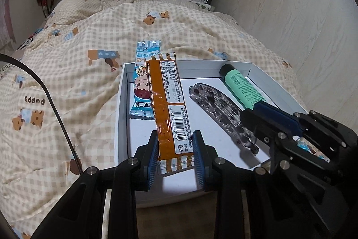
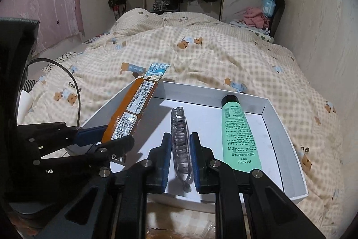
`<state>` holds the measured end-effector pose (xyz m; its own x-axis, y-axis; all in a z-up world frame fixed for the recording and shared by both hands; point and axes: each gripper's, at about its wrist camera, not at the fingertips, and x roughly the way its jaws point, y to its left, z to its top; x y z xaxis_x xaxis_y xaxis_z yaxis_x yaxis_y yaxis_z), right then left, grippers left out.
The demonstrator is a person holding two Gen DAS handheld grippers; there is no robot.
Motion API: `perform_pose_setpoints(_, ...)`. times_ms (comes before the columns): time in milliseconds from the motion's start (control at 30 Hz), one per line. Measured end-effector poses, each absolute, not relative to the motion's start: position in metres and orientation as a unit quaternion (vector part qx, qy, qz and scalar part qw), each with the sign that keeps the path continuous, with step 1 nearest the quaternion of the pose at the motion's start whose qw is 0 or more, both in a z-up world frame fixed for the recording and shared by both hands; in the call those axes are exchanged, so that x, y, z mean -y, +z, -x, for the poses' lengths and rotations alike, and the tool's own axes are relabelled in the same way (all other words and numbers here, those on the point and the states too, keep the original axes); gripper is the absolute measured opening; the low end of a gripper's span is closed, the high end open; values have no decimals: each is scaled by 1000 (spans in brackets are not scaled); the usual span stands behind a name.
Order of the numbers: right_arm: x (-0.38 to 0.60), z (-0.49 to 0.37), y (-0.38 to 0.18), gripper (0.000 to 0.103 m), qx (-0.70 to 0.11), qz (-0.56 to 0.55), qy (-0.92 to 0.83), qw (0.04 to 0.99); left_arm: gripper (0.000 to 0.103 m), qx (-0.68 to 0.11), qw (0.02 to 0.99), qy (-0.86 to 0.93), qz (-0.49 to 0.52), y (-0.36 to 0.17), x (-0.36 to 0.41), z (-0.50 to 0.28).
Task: Organize objects
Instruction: 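Lower the claw clip and snack bar pack into the white box, opening both grippers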
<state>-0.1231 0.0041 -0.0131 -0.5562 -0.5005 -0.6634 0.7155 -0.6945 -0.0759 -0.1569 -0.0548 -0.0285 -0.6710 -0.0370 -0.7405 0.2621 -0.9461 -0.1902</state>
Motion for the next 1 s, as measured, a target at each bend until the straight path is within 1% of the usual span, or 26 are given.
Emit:
perform_pose_setpoints(333, -5, 118, -11, 21, -180, -300, -872, 343, 32, -134, 77, -905, -395, -27, 53, 154)
perform_pose_setpoints(400, -6, 119, -11, 31, -179, -299, -875, 337, 32, -137, 78, -905, -394, -27, 54, 155)
perform_pose_setpoints(433, -8, 120, -11, 33, -174, -299, -876, 336, 32, -140, 75, -906, -393, -27, 54, 154)
perform_pose_setpoints(467, -11, 122, -10, 39, -167, -300, -877, 336, 32, -145, 72, -907, -389, -26, 55, 153)
perform_pose_setpoints(500, -14, 124, -9, 48, -157, -300, -880, 333, 32, -148, 72, -909, -383, -24, 56, 150)
perform_pose_setpoints(533, -17, 126, -8, 52, -148, -302, -881, 334, 34, -150, 73, -911, -378, -22, 57, 148)
perform_pose_setpoints(567, -19, 129, -7, 57, -138, -306, -879, 338, 40, -150, 78, -913, -371, -19, 57, 146)
perform_pose_setpoints(667, -22, 136, -5, 58, -115, -319, -874, 349, 49, -160, 86, -918, -353, -12, 62, 141)
perform_pose_setpoints(733, -24, 137, 0, 64, -105, -317, -874, 353, 53, -169, 86, -920, -342, -8, 66, 138)
perform_pose_setpoints(767, -27, 136, 4, 69, -97, -312, -875, 357, 57, -174, 87, -922, -335, -5, 68, 135)
perform_pose_setpoints(800, -30, 135, 10, 73, -86, -305, -876, 363, 59, -179, 87, -925, -325, -1, 70, 131)
perform_pose_setpoints(900, -39, 127, 33, 73, -67, -277, -881, 377, 59, -180, 89, -936, -289, 17, 72, 120)
perform_pose_setpoints(1000, -48, 114, 62, 73, -82, -236, -883, 398, 59, -162, 95, -943, -273, 40, 68, 111)
